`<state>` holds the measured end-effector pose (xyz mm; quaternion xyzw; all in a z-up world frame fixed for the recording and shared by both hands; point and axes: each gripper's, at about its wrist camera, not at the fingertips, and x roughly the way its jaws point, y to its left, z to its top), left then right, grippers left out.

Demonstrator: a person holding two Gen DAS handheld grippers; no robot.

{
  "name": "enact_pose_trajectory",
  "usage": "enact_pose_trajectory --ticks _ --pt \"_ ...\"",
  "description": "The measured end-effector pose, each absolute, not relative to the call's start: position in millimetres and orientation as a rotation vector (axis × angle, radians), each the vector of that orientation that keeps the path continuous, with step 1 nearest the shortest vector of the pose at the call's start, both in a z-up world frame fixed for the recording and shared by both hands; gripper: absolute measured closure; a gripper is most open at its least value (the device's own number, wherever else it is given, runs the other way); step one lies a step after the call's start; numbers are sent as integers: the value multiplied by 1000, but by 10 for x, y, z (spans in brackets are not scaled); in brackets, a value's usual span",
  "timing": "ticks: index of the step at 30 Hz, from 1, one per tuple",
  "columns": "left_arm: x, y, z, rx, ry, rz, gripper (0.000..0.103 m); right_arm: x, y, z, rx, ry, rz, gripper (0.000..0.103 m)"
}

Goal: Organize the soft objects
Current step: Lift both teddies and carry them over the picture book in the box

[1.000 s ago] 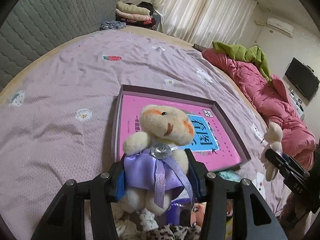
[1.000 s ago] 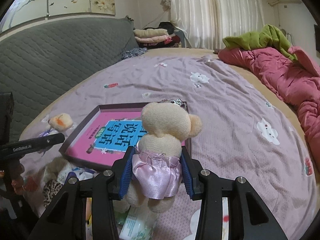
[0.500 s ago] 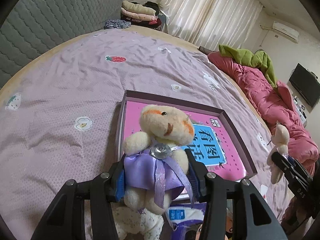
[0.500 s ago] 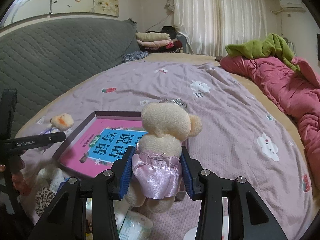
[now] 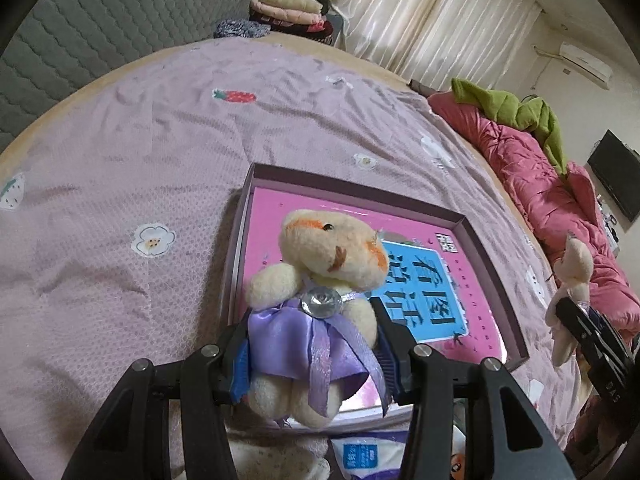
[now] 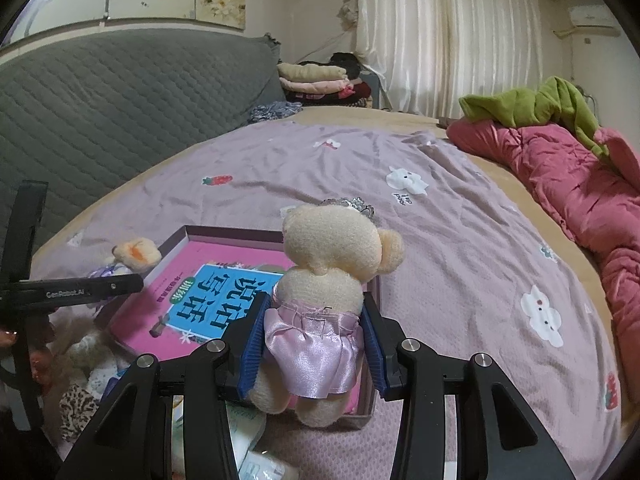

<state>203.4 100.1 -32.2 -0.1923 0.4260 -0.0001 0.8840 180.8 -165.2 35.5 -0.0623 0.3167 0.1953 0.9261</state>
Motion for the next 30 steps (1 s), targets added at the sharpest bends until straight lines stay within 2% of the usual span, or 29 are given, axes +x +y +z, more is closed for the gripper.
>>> enact_pose_trajectory --ticks 30 --pt "2278 788 -588 -350 985 -24 52 2244 -1494 -297 -210 901 333 57"
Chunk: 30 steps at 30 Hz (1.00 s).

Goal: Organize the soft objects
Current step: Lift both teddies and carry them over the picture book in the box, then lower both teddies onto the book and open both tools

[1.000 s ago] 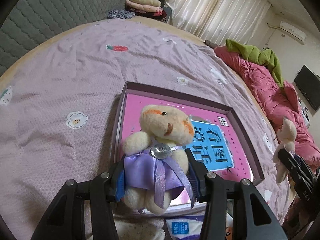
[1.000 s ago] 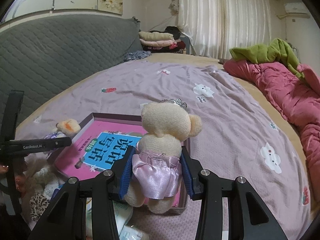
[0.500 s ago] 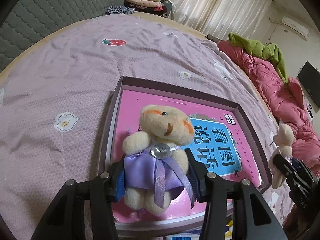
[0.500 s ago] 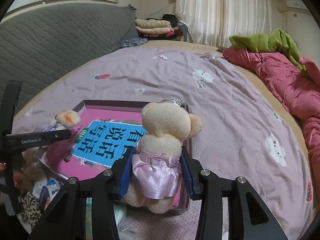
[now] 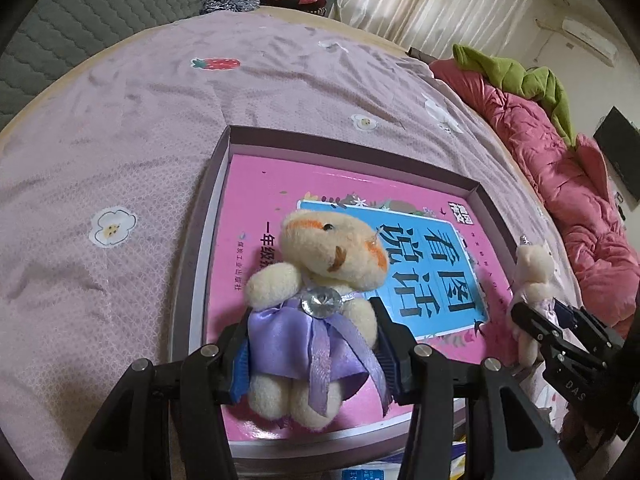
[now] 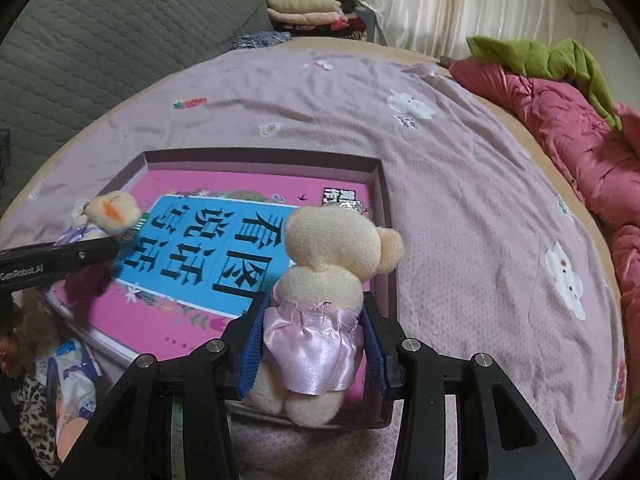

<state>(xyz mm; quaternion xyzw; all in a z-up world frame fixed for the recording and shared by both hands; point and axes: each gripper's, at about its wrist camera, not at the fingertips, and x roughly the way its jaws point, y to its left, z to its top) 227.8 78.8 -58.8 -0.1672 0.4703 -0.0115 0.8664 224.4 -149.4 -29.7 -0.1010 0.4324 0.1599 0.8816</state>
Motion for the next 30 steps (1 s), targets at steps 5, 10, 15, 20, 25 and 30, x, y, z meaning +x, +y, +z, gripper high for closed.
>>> enact_pose_trajectory --ticks 5,10,15,20,25,30 --pt "2297 757 -582 -344 985 -27 52 2252 -1489 -351 -230 916 320 56" --pt "2300 729 -580 -339 978 -34 52 2258 -1510 -375 -240 927 306 54" --pt "2310 699 -587 -313 981 -27 52 2260 -1512 -376 -243 928 311 52" --pt "2332 663 -608 -296 994 -23 49 2273 -1533 -342 -211 934 325 42" --pt "2343 660 -618 -281 991 -15 48 2252 -1540 -253 -192 900 328 36" --pt "2332 659 -605 -299 982 -45 44 2220 -1564 -144 -179 856 325 34"
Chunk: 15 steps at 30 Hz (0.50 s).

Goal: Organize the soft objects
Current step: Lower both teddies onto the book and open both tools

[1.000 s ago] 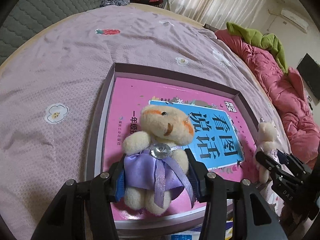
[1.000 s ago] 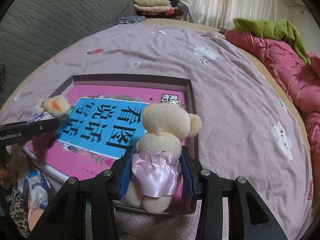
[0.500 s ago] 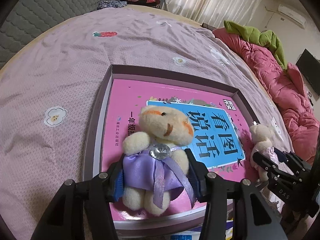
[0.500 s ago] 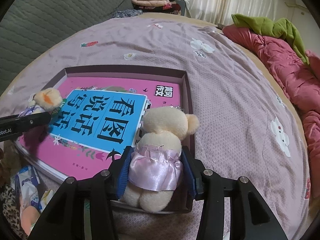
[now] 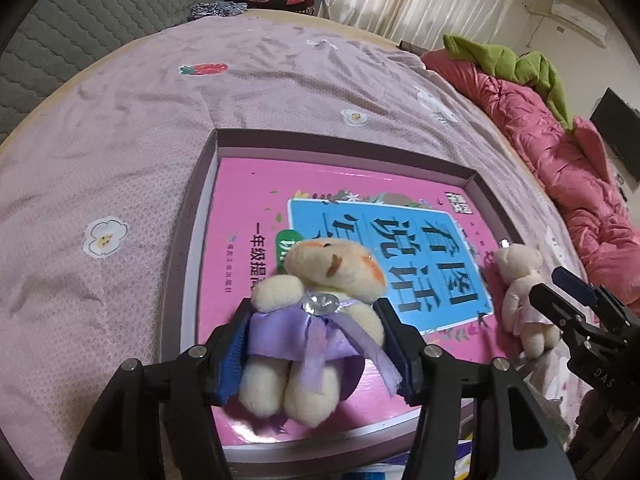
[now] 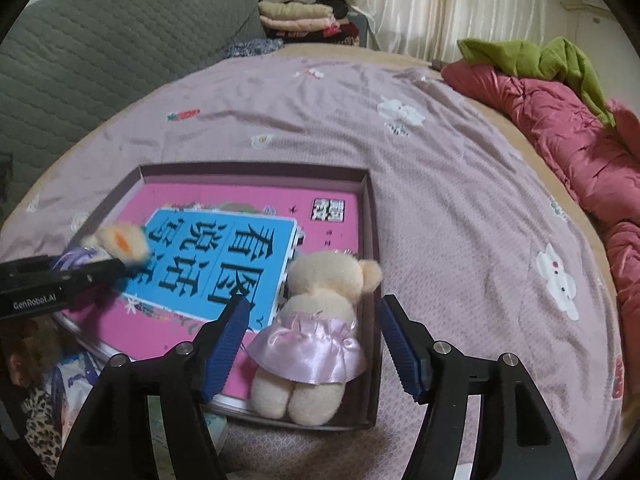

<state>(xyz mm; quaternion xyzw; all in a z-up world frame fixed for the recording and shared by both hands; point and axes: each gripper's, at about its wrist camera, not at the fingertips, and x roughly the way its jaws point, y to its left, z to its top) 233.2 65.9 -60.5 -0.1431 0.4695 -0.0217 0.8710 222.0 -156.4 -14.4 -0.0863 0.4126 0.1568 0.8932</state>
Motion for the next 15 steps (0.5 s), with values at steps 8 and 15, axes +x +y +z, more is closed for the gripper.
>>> enact_pose_trajectory --ticks 8,15 --pt "2318 698 -557 -303 972 -40 41 2209 -1618 -92 -180 844 325 34" --pt "2285 937 -415 -363 931 -7 41 2216 -1680 -61 -166 834 316 34"
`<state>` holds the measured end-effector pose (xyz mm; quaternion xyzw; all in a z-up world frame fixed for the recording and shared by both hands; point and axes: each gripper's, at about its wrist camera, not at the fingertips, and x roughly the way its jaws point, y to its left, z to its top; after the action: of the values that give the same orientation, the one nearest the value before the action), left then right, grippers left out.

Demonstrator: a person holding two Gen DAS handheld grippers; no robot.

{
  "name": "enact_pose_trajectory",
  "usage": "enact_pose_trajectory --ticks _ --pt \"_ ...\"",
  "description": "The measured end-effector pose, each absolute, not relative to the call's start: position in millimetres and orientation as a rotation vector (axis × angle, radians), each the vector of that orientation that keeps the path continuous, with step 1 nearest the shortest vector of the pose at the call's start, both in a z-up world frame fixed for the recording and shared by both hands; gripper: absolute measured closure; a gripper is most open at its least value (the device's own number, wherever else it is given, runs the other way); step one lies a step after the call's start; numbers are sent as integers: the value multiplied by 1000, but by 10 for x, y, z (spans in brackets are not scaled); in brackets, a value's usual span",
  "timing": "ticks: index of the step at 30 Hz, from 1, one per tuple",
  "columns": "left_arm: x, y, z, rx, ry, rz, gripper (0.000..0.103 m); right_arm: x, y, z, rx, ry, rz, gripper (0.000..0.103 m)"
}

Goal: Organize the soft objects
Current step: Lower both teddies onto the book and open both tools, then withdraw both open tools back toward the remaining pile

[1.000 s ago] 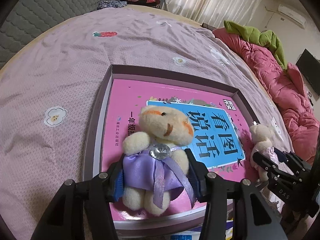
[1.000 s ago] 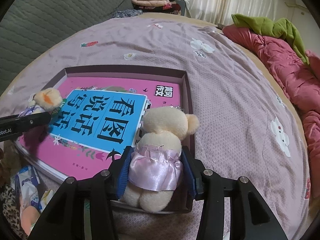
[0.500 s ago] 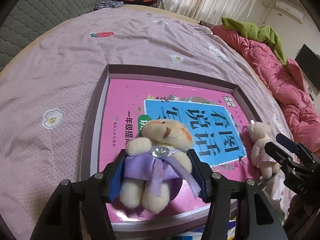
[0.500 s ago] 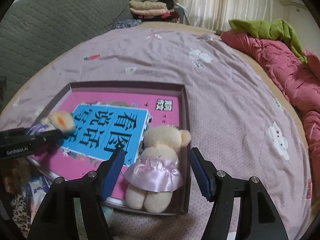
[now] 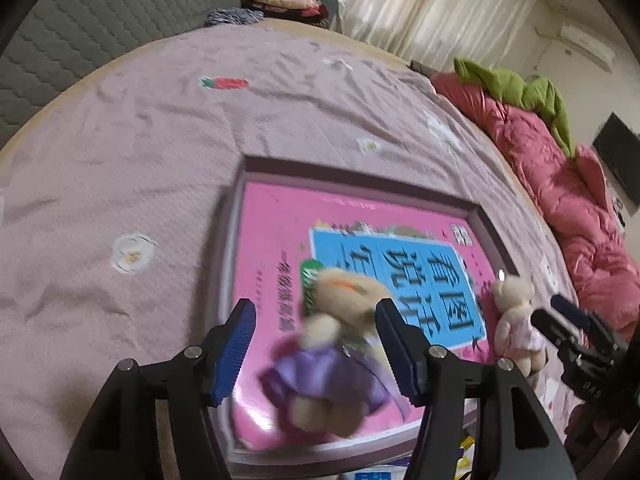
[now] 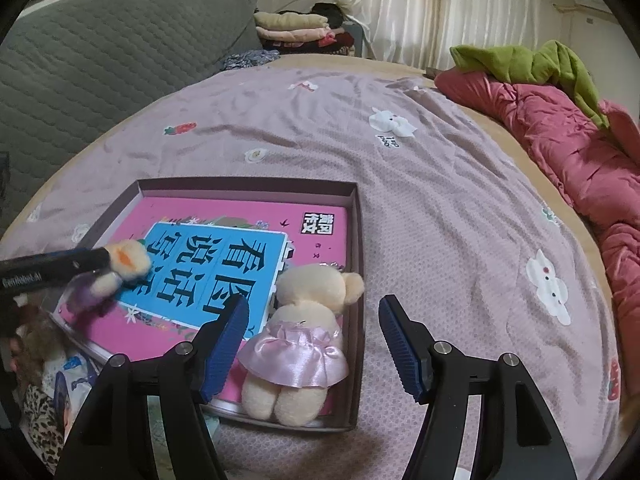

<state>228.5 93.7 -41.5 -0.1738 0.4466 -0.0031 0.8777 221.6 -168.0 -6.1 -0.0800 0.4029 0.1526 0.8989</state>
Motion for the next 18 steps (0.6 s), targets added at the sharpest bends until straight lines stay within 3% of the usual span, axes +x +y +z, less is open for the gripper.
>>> enact_pose_trajectory --ticks 10,14,18 --pt "2211 1192 -228 -399 872 40 41 2198 -1766 50 -144 785 308 33" --pt "2179 1133 -194 -374 861 11 41 2169 -1789 105 -144 753 302 28" --pt "2124 1159 -139 -366 839 14 36 2139 -1816 190 -139 713 302 28"
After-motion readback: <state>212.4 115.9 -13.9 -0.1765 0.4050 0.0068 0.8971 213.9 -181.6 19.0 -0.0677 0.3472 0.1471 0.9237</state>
